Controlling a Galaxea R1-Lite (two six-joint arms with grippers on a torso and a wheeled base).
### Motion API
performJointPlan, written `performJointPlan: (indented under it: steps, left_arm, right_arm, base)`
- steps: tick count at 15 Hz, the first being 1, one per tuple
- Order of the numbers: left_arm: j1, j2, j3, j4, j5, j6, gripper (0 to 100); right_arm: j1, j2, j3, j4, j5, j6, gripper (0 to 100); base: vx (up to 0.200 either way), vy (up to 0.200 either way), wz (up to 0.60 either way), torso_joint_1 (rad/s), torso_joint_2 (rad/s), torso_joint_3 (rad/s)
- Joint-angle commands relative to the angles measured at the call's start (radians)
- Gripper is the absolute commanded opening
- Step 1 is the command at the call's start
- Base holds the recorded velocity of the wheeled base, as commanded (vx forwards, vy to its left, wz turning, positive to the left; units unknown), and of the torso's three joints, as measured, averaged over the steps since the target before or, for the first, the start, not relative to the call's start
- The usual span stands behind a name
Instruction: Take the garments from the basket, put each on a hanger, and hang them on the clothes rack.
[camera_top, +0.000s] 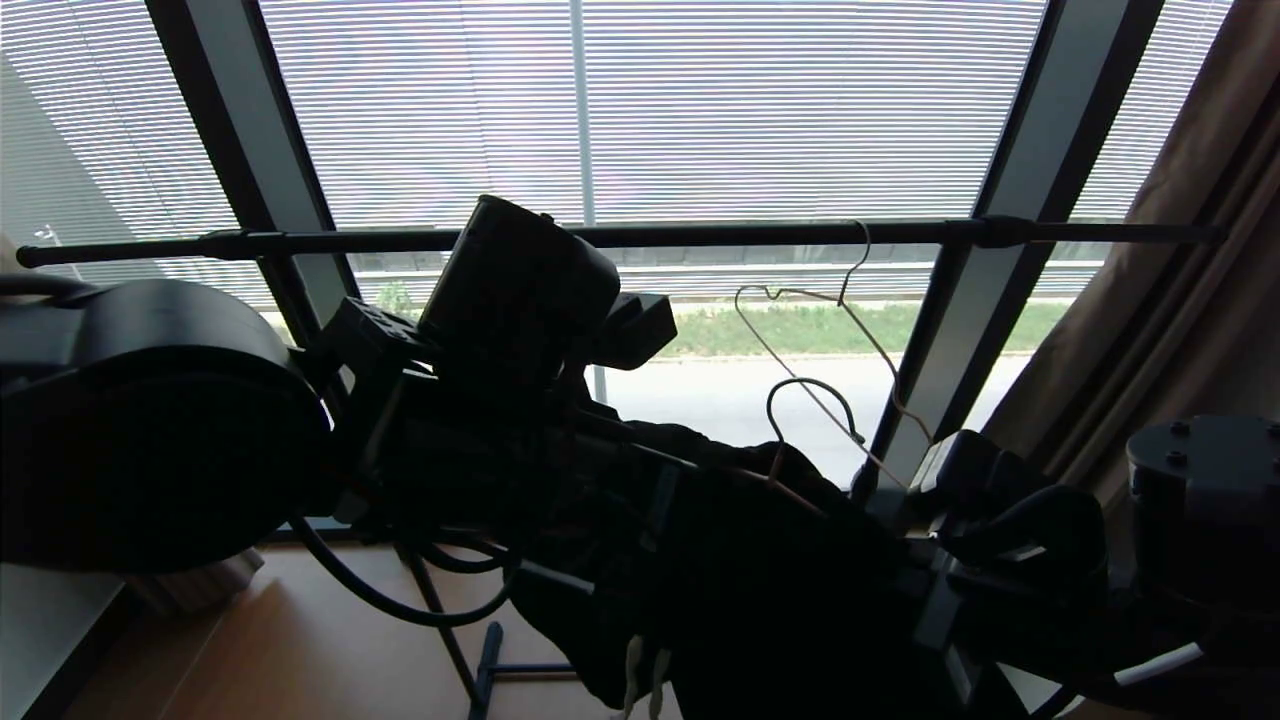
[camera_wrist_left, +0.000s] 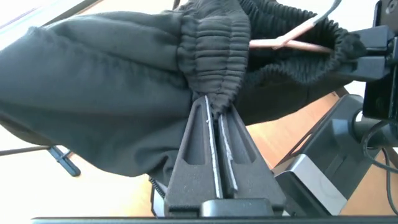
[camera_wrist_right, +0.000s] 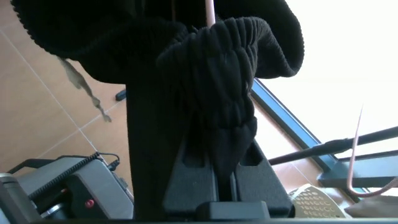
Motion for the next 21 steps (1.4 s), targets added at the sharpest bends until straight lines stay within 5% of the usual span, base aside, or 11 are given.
performJointPlan:
  steps: [1, 12, 13, 21]
  left_arm:
    - [-0.014, 0.003, -0.004, 0.0, 0.0, 0.001, 0]
    - [-0.057, 0.0, 0.048, -0.063, -0.003, 0.032, 0]
    - [-0.057, 0.0, 0.05, -0.078, -0.003, 0.032, 100]
    - [-0.051, -0.06, 0.062, -0.106, -0.001, 0.024, 100]
  right_arm:
    - [0.001, -0.004, 0.001, -0.017, 0.017, 0.014, 0]
    - [0.001, 0.001, 0.058, -0.175, 0.116, 0.071, 0]
    - [0.001, 0.004, 0.065, -0.196, 0.116, 0.071, 0]
    - [-0.02, 0.005, 0.065, -0.204, 0.15, 0.076, 0]
  base:
    - [0.0, 0.0, 0.0, 0.0, 0.0, 0.0]
    - [0.0, 0.0, 0.0, 0.0, 0.0, 0.0]
    - [0.0, 0.0, 0.0, 0.0, 0.0, 0.0]
    - [0.0, 0.0, 0.0, 0.0, 0.0, 0.0]
